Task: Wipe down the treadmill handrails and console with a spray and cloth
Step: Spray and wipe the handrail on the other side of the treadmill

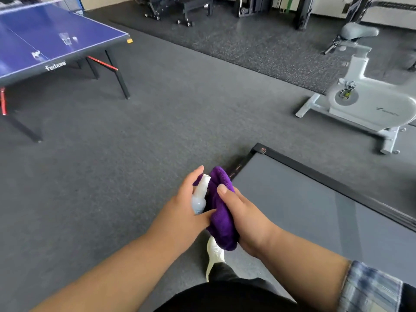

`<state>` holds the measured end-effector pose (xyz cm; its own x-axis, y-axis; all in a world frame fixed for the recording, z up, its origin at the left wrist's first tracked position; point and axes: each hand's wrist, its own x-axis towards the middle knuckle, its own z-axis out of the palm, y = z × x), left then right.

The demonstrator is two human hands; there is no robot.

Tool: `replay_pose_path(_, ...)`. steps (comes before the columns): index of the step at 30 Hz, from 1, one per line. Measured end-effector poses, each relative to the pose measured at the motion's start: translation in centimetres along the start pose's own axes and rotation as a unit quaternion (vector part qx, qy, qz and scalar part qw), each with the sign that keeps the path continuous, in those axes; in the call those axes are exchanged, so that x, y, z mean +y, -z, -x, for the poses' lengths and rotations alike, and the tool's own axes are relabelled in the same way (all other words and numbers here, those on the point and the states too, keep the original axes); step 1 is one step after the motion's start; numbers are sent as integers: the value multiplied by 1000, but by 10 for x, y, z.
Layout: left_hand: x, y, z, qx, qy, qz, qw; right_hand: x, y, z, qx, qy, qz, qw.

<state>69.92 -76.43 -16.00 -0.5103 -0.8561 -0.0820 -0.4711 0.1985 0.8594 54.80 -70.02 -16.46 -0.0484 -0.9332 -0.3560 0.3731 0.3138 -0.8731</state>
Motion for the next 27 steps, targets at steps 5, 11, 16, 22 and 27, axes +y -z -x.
replay_pose_path(5, -11, 45, -121, 5, 3, -40, 999, -41, -2, -124, 49, -27, -89, 994)
replay_pose_path(11, -13, 114, -256, 71, -12, -80, 994, -123, 4, -271, 132, 17, 1, 991)
replay_pose_path(16, -35, 164, -352, 82, -17, -70, 994, -167, 12, -362, 172, 37, 67, 982)
replay_pose_path(22, -83, 203, -484, 24, -23, -89, 995, -190, 8, -483, 248, 32, 48, 967)
replay_pose_path(27, -114, 259, -617, -68, -67, -106, 990, -223, -11, -589, 323, 47, 53, 944)
